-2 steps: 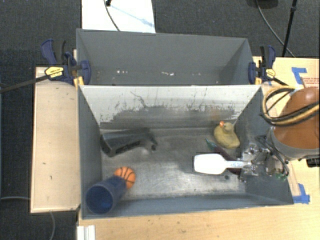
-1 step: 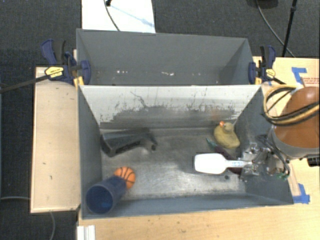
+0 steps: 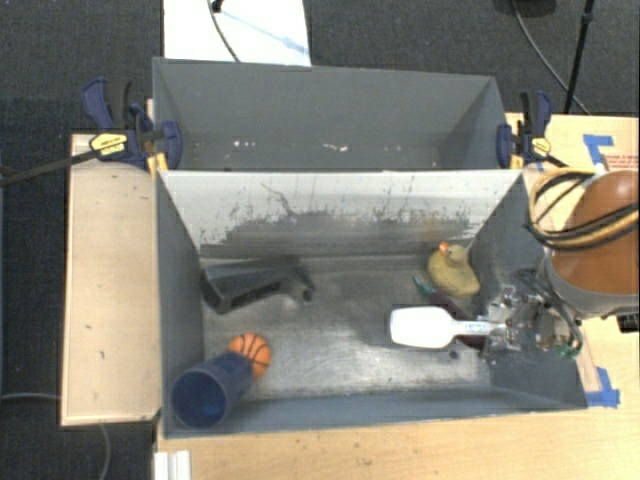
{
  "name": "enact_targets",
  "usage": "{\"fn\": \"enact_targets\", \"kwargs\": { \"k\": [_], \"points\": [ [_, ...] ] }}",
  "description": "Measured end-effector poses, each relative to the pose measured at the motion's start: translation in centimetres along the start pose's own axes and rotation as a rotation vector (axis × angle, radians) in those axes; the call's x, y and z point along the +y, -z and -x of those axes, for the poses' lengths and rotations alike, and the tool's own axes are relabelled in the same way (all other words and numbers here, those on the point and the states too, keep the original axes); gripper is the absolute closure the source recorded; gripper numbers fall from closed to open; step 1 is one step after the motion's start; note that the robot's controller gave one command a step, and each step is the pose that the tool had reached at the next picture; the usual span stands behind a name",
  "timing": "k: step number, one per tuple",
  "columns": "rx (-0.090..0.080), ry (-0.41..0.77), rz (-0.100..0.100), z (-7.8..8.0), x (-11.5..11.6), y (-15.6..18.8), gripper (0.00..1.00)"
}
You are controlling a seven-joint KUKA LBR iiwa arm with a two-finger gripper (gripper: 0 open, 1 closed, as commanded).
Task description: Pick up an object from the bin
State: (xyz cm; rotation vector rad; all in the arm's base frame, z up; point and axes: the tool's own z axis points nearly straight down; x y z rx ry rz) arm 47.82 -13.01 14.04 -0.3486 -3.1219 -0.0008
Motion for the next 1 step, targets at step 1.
{"fn": "enact_targets", "kwargs": {
  "k": [1],
  "points": [
    [-0.002,0.002,0.0,0.05,0.0,1.04,1.0]
  ]
}}
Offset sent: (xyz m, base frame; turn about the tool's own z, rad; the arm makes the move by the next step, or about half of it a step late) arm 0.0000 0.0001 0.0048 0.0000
